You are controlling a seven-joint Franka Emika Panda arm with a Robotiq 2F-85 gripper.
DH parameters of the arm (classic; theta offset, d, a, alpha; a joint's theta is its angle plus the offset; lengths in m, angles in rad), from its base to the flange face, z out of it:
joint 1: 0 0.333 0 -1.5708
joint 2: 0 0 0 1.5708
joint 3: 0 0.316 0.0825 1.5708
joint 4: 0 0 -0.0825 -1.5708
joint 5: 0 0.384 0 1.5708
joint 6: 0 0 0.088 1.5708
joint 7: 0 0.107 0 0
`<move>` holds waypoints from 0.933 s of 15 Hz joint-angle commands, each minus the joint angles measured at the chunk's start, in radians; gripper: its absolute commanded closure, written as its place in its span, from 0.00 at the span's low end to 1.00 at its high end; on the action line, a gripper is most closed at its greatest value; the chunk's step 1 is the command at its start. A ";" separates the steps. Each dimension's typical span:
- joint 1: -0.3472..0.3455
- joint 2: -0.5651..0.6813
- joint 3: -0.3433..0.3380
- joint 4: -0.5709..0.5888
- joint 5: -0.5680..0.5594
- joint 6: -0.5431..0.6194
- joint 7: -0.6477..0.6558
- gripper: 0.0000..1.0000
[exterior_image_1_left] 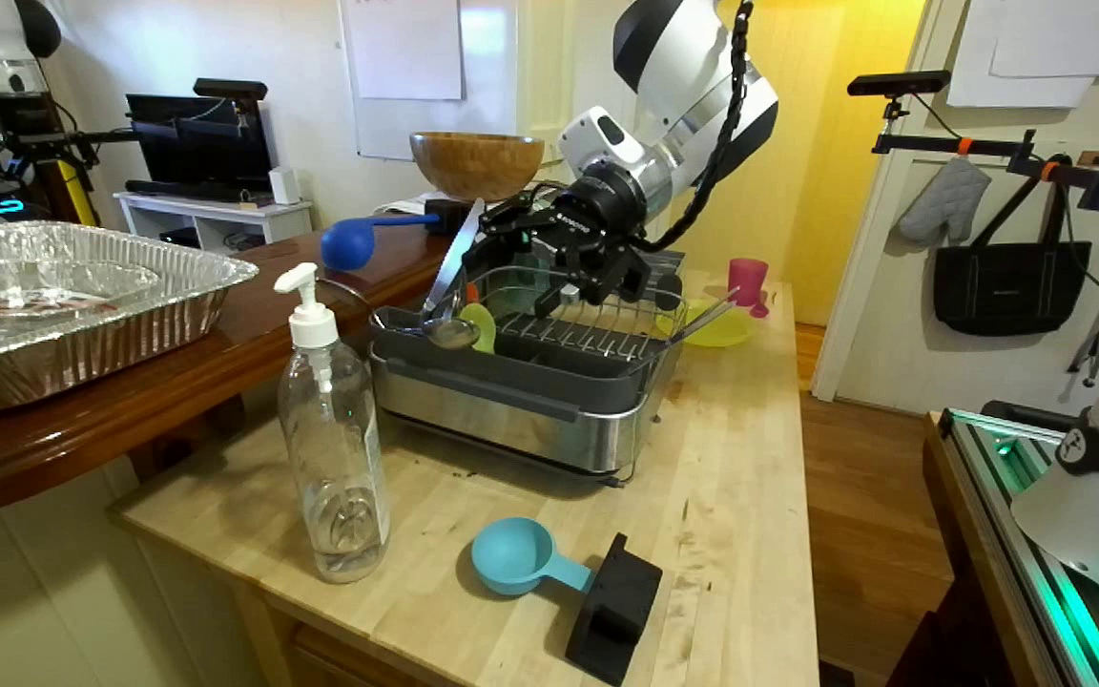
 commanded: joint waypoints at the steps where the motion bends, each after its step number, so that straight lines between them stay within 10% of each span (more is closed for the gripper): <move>1: 0.011 -0.059 0.000 -0.028 -0.019 0.053 0.064 0.00; 14: 0.035 -0.272 0.058 -0.113 -0.265 0.457 0.617 0.00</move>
